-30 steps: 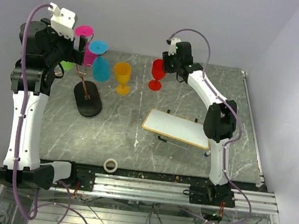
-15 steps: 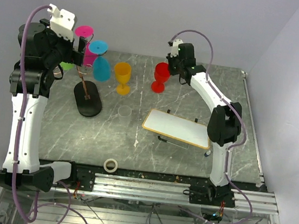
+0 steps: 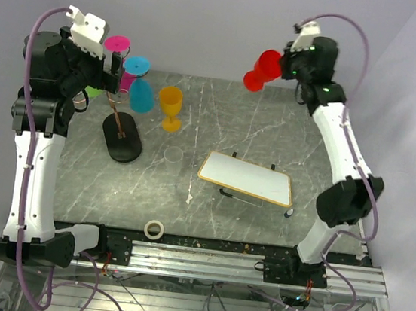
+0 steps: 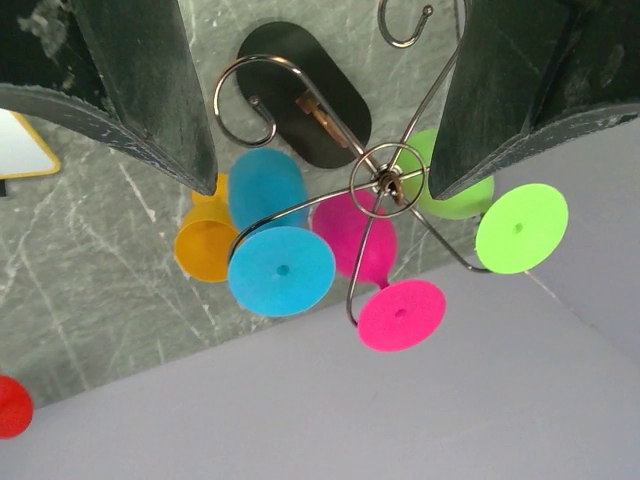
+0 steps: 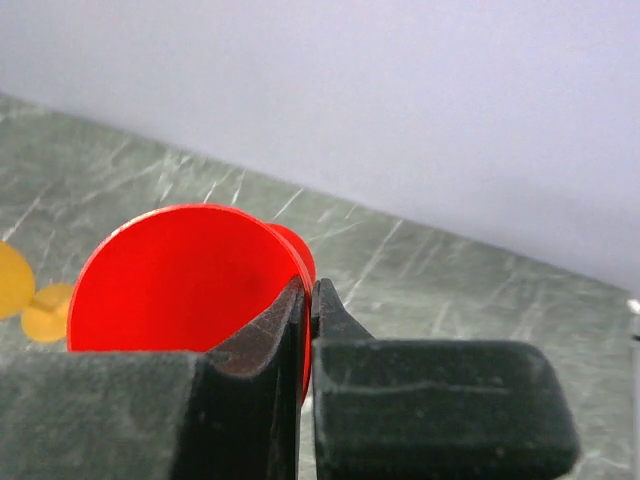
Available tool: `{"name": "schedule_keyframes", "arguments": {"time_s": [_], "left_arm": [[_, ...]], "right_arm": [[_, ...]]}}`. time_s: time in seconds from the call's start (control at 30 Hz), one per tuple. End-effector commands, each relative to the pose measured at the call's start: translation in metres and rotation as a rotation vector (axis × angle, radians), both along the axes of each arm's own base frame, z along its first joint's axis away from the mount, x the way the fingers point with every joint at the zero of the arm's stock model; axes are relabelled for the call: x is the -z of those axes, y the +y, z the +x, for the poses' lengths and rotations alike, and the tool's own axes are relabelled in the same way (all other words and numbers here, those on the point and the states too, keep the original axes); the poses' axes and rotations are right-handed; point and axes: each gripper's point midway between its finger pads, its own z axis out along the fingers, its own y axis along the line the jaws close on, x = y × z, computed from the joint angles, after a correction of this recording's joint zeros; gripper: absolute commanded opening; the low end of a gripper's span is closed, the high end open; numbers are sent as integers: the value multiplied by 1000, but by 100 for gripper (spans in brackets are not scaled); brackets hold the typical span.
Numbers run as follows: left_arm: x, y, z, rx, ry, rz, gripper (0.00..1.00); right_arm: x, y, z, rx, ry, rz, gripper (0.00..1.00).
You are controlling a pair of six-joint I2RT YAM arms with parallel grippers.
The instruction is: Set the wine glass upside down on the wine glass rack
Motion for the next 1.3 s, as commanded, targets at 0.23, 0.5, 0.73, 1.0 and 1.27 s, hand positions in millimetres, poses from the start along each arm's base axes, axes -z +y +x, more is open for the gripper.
{"name": "schedule_keyframes", "arguments": {"time_s": [0.23, 0.5, 0.73, 1.0, 1.27], "left_arm": [[-28, -54, -2, 149, 12, -79, 89], [-21, -125, -13, 392, 66, -126, 88], [-27, -191, -30, 605, 125, -280, 85], [-22, -240, -42, 758, 229, -411, 85], [2, -258, -33, 743, 358, -521, 74]], "right_arm": [[-117, -18, -89, -163, -249, 52, 0], [-142, 12, -139, -427, -288, 32, 0], [-154, 31, -168, -589, -296, 74, 0], [-161, 46, -184, -704, -280, 137, 0], [-157, 55, -193, -781, -255, 184, 0]]}}
